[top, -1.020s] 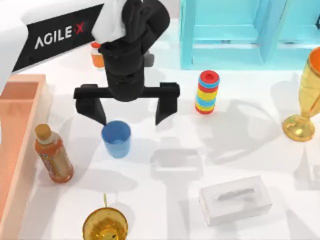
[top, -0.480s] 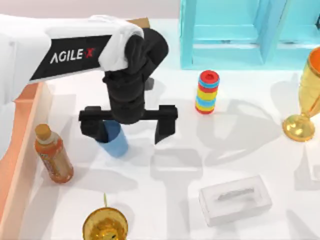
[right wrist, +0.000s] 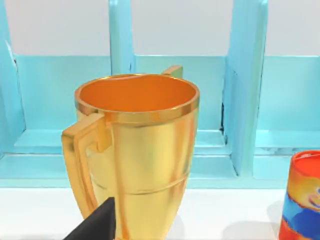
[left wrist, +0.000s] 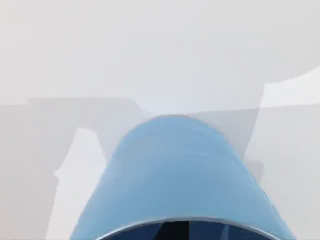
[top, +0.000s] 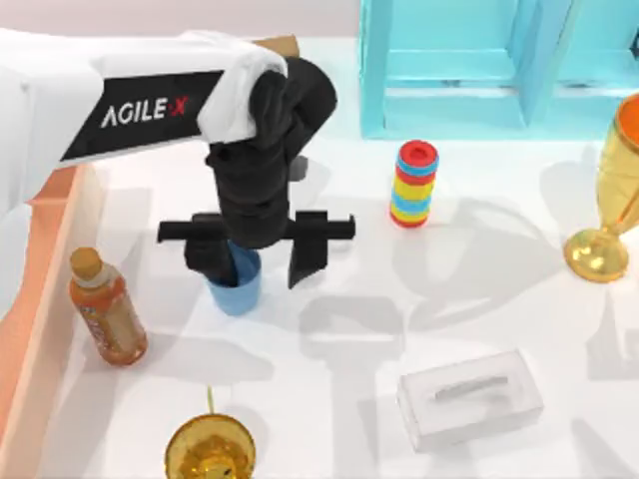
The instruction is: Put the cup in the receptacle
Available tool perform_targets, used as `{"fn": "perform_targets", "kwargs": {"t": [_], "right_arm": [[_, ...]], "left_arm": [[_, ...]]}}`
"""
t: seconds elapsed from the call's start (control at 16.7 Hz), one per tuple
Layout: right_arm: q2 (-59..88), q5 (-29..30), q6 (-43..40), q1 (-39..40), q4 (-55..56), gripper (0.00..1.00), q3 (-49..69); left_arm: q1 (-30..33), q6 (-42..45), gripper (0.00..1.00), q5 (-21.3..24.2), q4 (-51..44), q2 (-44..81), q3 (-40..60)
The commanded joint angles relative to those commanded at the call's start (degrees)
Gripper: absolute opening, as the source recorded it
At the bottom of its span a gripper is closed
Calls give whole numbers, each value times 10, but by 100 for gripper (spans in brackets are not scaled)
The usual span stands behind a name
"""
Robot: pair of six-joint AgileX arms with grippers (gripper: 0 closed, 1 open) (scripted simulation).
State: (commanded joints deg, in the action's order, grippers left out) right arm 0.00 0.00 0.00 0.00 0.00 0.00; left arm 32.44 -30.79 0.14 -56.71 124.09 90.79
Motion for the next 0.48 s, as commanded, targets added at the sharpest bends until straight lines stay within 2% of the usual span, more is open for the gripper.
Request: {"fn": "perform_targets", "kwargs": {"t": [0.3, 0.48], "right_arm": [[0, 0, 0, 0, 0, 100, 0], [0, 0, 0, 0, 0, 100, 0]], "left_arm": [[0, 0, 2, 0, 0, 0, 0], [0, 0, 0, 0, 0, 0, 0]]}}
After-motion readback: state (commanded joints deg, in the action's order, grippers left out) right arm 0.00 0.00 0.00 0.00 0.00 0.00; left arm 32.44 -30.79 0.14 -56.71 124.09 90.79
